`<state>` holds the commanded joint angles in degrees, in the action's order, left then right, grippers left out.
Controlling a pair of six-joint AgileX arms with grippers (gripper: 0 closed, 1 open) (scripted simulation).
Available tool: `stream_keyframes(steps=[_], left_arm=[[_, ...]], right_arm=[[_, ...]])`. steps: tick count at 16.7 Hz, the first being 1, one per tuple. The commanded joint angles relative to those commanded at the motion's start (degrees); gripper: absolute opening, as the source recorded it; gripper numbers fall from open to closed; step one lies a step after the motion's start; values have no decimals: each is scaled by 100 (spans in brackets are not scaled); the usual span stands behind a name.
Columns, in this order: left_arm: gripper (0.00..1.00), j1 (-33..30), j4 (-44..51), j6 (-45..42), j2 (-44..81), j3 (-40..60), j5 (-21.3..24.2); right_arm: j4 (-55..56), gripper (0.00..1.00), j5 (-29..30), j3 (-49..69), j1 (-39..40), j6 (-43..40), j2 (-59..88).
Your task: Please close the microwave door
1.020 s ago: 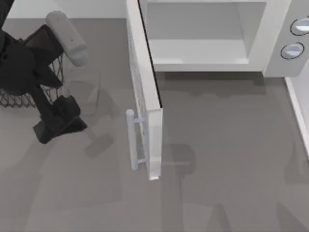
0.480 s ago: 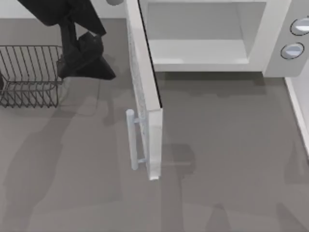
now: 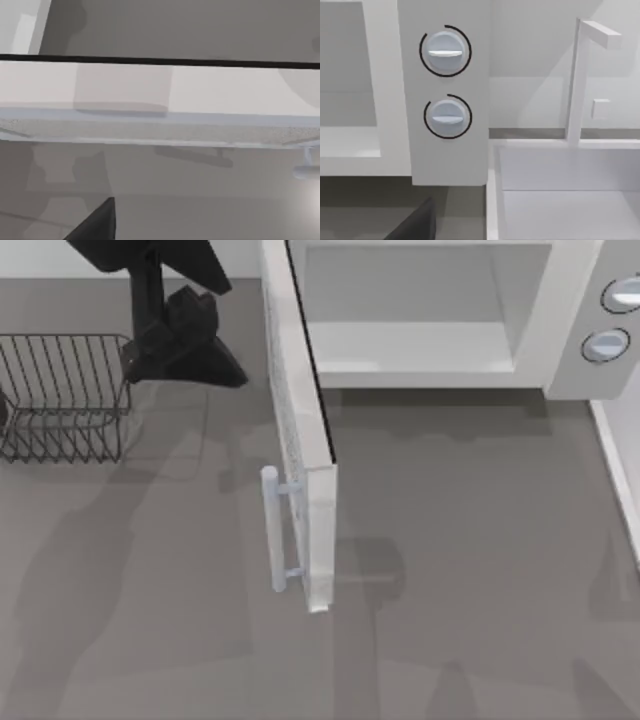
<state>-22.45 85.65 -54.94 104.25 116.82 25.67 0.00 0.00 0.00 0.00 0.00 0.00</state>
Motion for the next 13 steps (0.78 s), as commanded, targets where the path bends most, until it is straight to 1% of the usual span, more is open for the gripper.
stream_keyframes(steps=[4,10,13], left_arm=[[100,-62,-244,70,-32,-243,-20],[100,-444,-1650,468,-67,-1489,-139],[100,-534,-1918,557,-66,-1750,-167]], right_arm=[[0,100,0,0,0,0,0],[0,100,0,0,0,0,0],[0,100,0,0,0,0,0]])
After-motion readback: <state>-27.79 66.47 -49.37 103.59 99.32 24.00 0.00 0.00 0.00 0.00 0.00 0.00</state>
